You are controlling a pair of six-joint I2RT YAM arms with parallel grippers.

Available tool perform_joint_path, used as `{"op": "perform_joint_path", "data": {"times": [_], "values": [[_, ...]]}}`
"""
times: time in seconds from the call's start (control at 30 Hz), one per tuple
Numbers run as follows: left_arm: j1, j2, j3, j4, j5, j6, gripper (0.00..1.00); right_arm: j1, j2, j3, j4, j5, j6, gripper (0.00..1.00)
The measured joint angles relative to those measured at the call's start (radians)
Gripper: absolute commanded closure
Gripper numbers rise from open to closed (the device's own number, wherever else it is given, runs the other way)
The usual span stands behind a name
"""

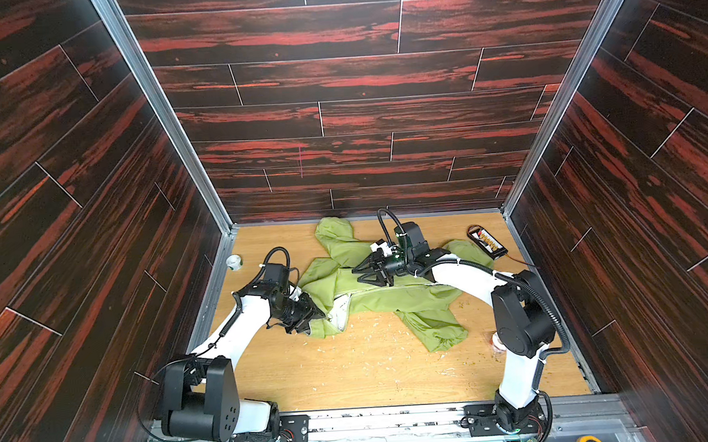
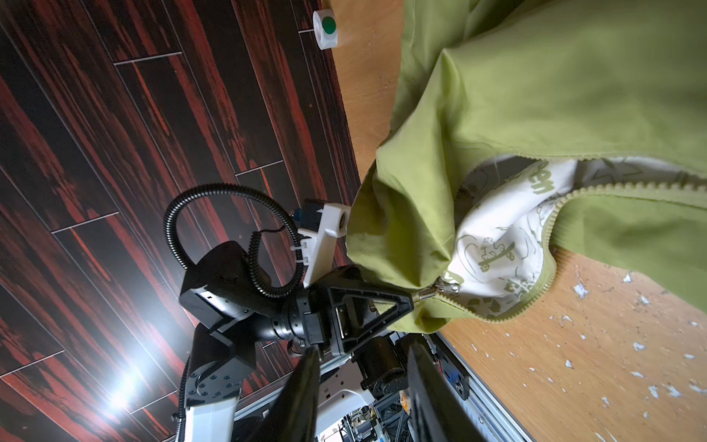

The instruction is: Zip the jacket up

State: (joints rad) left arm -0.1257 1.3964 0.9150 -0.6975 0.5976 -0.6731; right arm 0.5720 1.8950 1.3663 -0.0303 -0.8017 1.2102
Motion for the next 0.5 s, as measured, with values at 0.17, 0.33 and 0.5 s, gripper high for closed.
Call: {"op": "perform_joint_path", "data": {"times": [0.17,0.33,0.5], "values": [[-0.006,0.005,-0.001,0.040,0.006,0.011,0.60,0.000,0.000,0.000,0.000,-0.006,0.000,0.59],[-0.023,0.037,-0.012,0.066,0.023,0.024,0.61,0.000,0.000,0.003,-0.001,-0.008,0.000,0.59],[-0.038,0.062,-0.042,0.067,0.027,0.039,0.66,0.000,0.000,0.008,-0.001,-0.010,0.000,0.59]]}}
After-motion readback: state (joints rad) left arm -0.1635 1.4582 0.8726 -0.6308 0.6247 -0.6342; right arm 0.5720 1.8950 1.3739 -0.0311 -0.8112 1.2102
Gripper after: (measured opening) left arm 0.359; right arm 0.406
